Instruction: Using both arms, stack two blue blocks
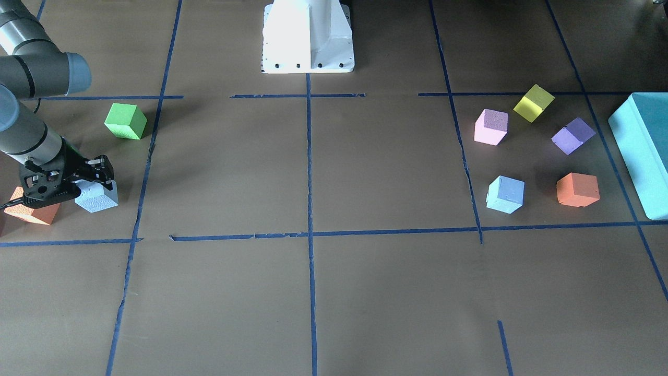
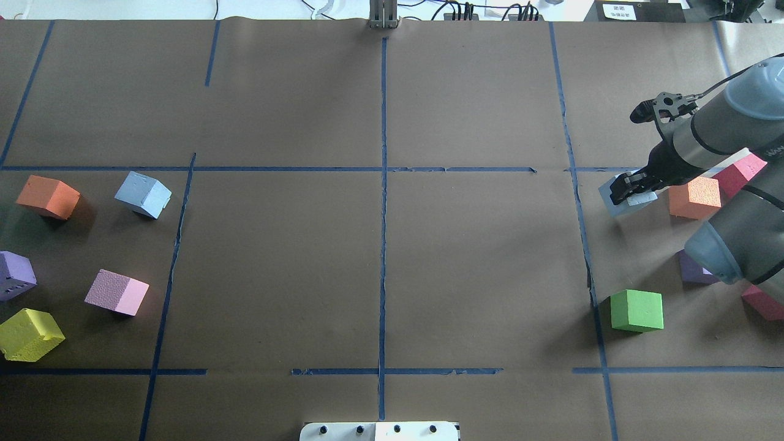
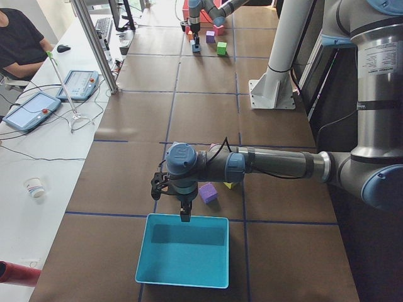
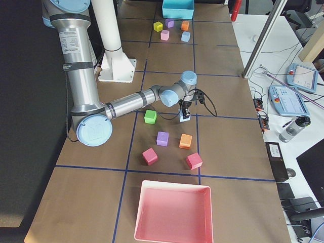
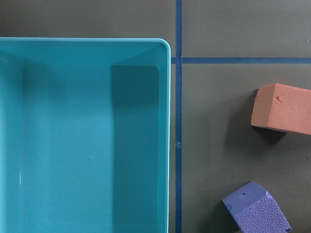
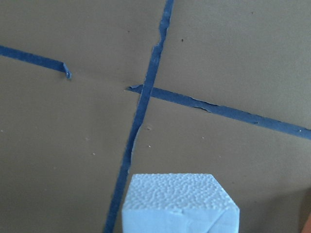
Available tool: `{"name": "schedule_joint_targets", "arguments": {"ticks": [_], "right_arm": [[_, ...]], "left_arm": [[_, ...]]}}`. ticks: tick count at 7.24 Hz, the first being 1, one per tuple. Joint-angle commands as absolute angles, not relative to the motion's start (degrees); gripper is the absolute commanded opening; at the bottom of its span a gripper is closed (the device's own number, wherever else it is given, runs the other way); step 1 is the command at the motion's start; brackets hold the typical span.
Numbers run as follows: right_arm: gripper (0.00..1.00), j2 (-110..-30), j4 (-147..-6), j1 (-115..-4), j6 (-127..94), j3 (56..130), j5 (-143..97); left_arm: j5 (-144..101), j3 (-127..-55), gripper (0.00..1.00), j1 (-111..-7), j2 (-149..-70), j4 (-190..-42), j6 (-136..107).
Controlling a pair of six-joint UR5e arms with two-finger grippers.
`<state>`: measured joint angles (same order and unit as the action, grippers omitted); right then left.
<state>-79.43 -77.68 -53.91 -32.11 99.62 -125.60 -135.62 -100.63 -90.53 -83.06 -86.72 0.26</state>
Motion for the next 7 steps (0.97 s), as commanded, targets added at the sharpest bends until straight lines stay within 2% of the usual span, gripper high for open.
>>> {"name": "schedule_joint_targets", "arguments": {"ticks": [1,4,6,7], "right_arm": [[0.02,-68.6,-88.1,-50.7,-37.8,100.5,-125.4],[0.01,-54.8,-91.0,-39.2,-60.4,98.4,-119.7],[0.01,-40.6,-92.9,-31.9,-70.7,85.3,-111.9],[0.01,-37.1,-92.6,-30.5,-71.4,80.1,-110.9]], "left_arm": [[-135.6,-100.6,1.00,-90.5,-83.1,-86.7,0.3],[-135.6,-100.6,1.00,-90.5,-83.3,-86.8,0.4],[-135.6,-100.5,1.00,-90.5,-83.3,-86.8,0.3],[-135.5,-100.5,1.00,-90.5,-83.4,-86.8,0.4]]}}
